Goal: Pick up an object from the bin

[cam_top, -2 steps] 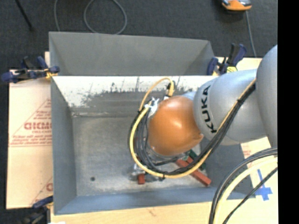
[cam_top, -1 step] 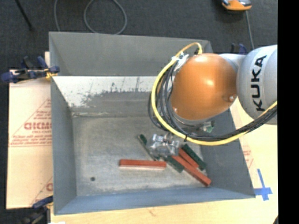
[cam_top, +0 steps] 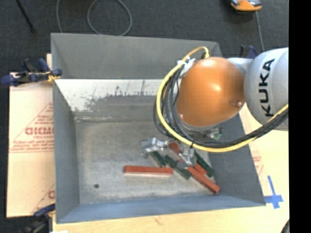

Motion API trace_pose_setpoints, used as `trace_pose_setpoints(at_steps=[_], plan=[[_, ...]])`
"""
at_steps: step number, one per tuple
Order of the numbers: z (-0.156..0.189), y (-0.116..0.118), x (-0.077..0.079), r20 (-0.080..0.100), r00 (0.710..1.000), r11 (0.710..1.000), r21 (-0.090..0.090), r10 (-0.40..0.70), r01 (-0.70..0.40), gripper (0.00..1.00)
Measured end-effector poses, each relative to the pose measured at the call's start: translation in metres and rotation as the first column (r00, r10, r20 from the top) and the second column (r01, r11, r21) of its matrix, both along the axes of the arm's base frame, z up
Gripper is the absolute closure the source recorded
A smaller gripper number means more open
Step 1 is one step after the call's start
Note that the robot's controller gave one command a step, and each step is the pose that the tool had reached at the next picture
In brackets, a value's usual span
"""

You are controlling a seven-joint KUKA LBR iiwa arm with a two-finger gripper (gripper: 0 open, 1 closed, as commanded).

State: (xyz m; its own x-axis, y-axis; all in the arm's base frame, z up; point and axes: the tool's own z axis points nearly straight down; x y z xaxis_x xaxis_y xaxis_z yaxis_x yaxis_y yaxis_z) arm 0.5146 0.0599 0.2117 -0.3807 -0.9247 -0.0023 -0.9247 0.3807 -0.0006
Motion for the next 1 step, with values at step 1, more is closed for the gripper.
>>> trace_pose_setpoints(at_steps=[1], plan=[[0.0598, 0.0296, -0.0400, 0.004, 0.953, 0.953, -0.001, 0.304, -0.304, 0.00]])
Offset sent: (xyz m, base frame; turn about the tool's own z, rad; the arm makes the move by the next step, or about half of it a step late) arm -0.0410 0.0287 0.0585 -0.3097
